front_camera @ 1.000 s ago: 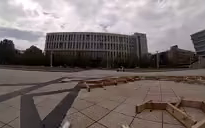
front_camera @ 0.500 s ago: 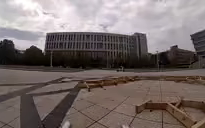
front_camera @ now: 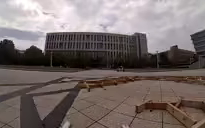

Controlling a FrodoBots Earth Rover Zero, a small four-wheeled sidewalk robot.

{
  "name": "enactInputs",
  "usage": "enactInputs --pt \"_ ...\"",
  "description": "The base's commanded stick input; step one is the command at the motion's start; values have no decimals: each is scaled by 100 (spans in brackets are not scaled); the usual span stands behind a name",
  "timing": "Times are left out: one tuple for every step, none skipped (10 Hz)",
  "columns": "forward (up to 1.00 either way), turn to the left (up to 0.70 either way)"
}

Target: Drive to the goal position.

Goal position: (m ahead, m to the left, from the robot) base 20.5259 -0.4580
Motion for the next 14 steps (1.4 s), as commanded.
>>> enactInputs --pt "6 1" --pt "6 1" --pt "6 1" --pt "6 1" --pt "6 1" --pt "6 1" --pt "6 1" --pt "6 1" --pt "6 0" --pt "6 1" --pt "6 0" --pt "6 0" --pt "6 0" --pt "6 0"
